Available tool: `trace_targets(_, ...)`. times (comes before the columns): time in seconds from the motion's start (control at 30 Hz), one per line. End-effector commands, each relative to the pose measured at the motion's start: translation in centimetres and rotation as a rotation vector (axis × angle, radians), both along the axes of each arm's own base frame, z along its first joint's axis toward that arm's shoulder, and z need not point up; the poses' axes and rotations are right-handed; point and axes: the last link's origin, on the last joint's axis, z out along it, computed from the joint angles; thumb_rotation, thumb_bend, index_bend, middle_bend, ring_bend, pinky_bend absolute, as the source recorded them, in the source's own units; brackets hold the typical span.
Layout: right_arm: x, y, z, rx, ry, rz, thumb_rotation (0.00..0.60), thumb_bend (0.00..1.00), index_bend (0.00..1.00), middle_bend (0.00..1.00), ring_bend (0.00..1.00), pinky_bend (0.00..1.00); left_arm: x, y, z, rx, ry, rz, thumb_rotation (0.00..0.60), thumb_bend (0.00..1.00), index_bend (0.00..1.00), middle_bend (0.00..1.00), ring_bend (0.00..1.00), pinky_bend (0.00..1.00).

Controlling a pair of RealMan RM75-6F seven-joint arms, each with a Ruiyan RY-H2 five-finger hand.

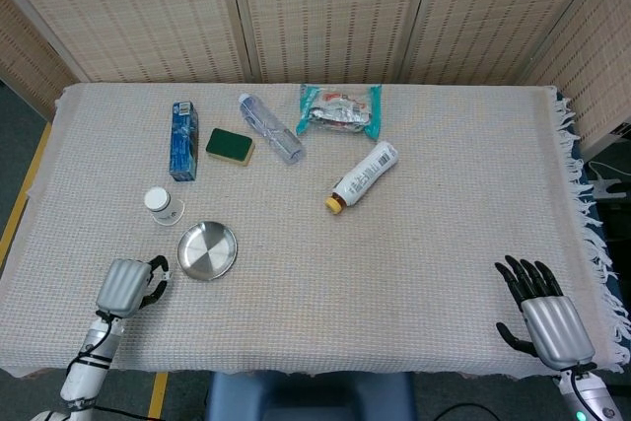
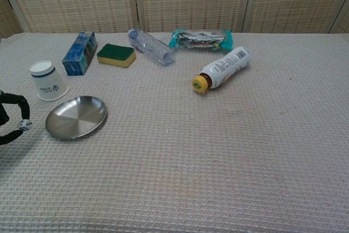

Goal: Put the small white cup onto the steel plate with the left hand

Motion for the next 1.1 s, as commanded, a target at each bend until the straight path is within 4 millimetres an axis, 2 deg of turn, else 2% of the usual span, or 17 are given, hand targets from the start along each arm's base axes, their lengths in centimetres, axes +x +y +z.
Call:
trace_targets(0.03,0.0,-0.1,0.0,0.0,0.001,-0.002,0.53,0.2,0.0,0.0,0.0,0.0,2.6,2.4,-1.0,-0.025,-0.006,-0.044,0.6,0.36,0.55,1.0,1.0,1.0)
trace_targets(0.13,-0.1,-0.2,0.1,-0.005,0.001,-0.008,0.531,0.2,0.0,0.0,0.0,0.0,3.9,4.1,-2.2,-0.048,0.006,-0.044,0.6,0.36,0.55,1.0,1.0,1.0)
trace_targets(0.27,-0.3,-0.3,0.3,-0.013,-0.001,-0.015,0.531,0.2,0.0,0.0,0.0,0.0,4.4,5.6,-3.4,-0.065,0.024,-0.021,0.6,0.36,0.54,1.0,1.0,1.0)
trace_targets(0.33,-0.3,-0.3,0.4,-0.018,-0.002,-0.017,0.531,0.2,0.0,0.0,0.0,0.0,4.3,5.9,-3.8,-0.068,0.03,-0.014,0.6,0.36,0.48,1.0,1.0,1.0)
trace_targets(0.4,-0.4,-0.3,0.5,-0.019,-0.002,-0.019,0.53,0.2,0.0,0.0,0.0,0.0,4.3,6.0,-3.9,-0.066,0.037,-0.011,0.6,0.36,0.32,1.0,1.0,1.0)
trace_targets(0.5,-0.4,-0.4,0.4,-0.016,-0.001,-0.022,0.531,0.2,0.0,0.0,0.0,0.0,4.3,6.0,-3.6,-0.058,0.032,-0.016,0.6,0.36,0.15,1.0,1.0,1.0)
trace_targets(0.7,-0.3,-0.2,0.1,-0.006,0.001,-0.02,0.531,0.2,0.0,0.0,0.0,0.0,4.2,5.8,-1.8,-0.022,0.043,-0.031,0.6,0.36,0.07,1.0,1.0,1.0)
trace_targets(0.8,-0.2,-0.1,0.2,-0.009,0.0,-0.016,0.53,0.2,0.0,0.0,0.0,0.0,4.3,4.9,-0.2,-0.006,0.013,-0.048,0.6,0.36,0.07,0.98,0.99,1.0)
trace_targets(0.83,-0.2,-0.1,0.2,-0.01,0.0,-0.015,0.529,0.2,0.0,0.0,0.0,0.0,4.4,4.5,0.4,0.001,-0.005,-0.055,0.6,0.36,0.07,0.93,0.94,0.99)
trace_targets(0.9,-0.2,-0.1,0.2,-0.007,-0.001,-0.014,0.529,0.2,0.0,0.0,0.0,0.0,4.5,4.0,1.5,0.014,-0.028,-0.065,0.6,0.36,0.07,0.75,0.73,0.87)
trace_targets(0.97,-0.2,-0.1,0.1,-0.006,-0.001,-0.014,0.529,0.2,0.0,0.0,0.0,0.0,4.5,3.8,1.8,0.016,-0.031,-0.067,0.6,0.36,0.07,0.61,0.57,0.77)
trace_targets(1.0,-0.2,-0.1,0.1,-0.006,-0.001,-0.014,0.529,0.2,0.0,0.0,0.0,0.0,4.4,3.8,2.0,0.019,-0.032,-0.068,0.6,0.35,0.07,0.45,0.39,0.66)
trace_targets(1.03,-0.2,0.0,0.1,-0.002,0.0,-0.013,0.53,0.2,0.0,0.0,0.0,0.0,4.4,3.6,2.9,0.035,-0.037,-0.068,0.6,0.35,0.07,0.32,0.26,0.59)
trace_targets(1.07,-0.2,0.0,0.0,0.001,0.0,-0.012,0.53,0.2,0.0,0.0,0.0,0.0,4.3,3.6,3.7,0.045,-0.04,-0.064,0.6,0.35,0.06,0.14,0.1,0.5)
trace_targets(1.1,-0.1,0.0,0.0,0.003,-0.002,-0.01,0.529,0.2,0.0,0.0,0.0,0.0,3.9,4.0,5.4,0.085,-0.042,-0.047,0.6,0.35,0.03,0.04,0.02,0.43)
